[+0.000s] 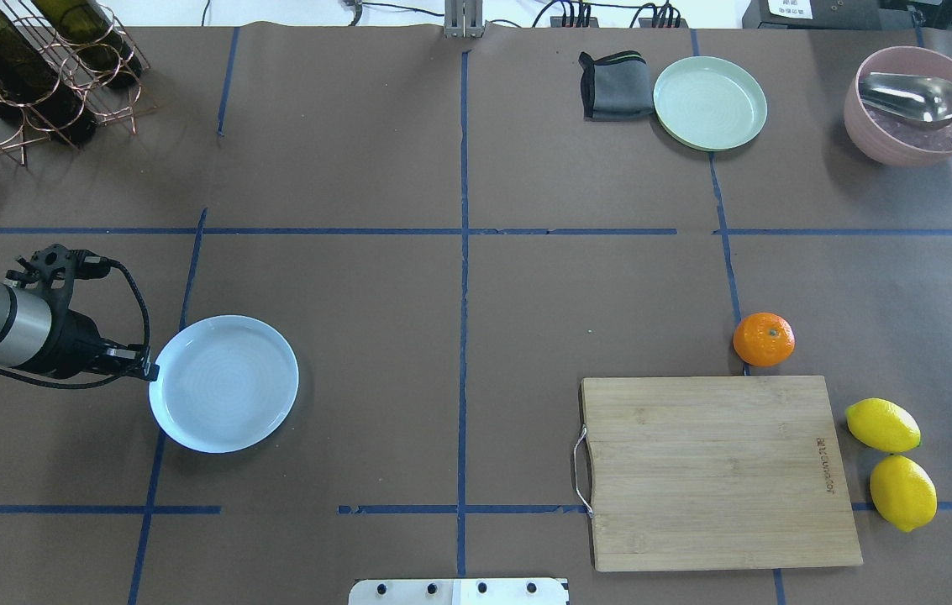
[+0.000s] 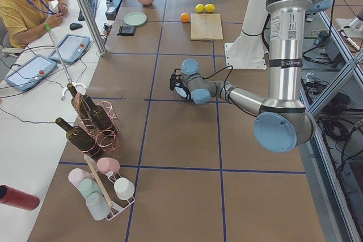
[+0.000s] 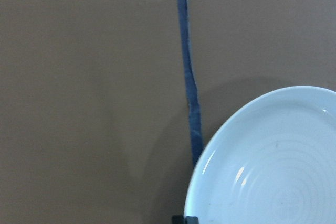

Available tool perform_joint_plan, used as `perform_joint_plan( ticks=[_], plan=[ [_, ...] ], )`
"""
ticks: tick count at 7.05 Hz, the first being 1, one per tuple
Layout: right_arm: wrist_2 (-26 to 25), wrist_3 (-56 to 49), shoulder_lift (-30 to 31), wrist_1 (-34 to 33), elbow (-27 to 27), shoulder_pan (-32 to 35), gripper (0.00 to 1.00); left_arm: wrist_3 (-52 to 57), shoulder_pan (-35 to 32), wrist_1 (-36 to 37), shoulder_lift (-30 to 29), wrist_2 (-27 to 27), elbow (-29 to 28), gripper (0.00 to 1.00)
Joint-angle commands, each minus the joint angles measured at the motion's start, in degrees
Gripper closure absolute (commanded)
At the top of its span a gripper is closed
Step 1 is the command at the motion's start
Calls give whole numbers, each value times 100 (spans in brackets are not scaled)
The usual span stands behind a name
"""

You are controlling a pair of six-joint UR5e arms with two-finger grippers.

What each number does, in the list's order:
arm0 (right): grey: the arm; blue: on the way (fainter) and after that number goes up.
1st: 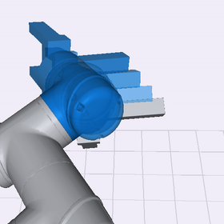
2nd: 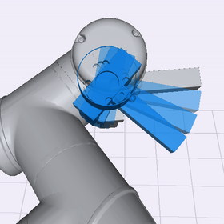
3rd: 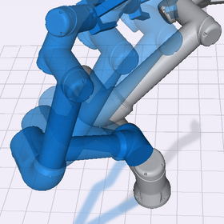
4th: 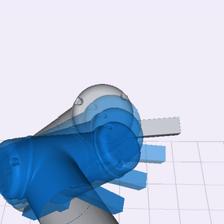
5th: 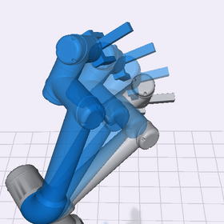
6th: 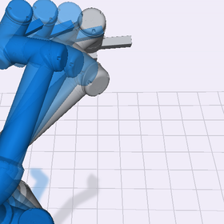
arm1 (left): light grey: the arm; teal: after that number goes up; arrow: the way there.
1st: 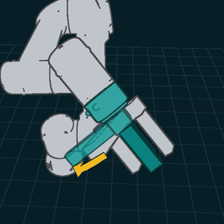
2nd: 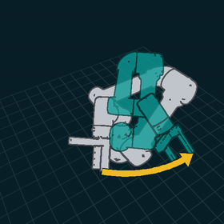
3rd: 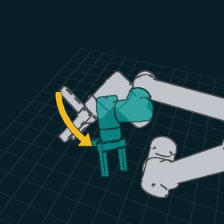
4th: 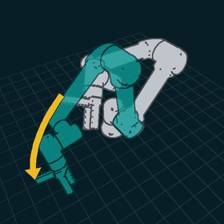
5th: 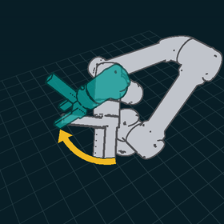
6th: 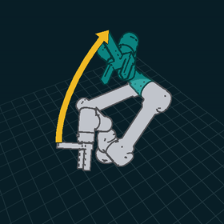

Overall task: Pick orange to plate
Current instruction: 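Push the light blue plate with the left gripper toward the table center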

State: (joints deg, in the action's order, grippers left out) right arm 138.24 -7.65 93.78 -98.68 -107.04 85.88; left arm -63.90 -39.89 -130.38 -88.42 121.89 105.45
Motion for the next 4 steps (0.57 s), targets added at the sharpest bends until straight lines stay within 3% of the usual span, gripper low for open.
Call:
perform_joint_plan(
  ticks=[1, 4],
  plan=[
    [10, 0, -9, -2, -1, -1, 0, -805, -1, -382, -358, 11, 37, 100],
    [1, 0, -26, 7, 8, -1, 0, -2333, 52, -313, -1823, 2, -321, 100]
  ],
)
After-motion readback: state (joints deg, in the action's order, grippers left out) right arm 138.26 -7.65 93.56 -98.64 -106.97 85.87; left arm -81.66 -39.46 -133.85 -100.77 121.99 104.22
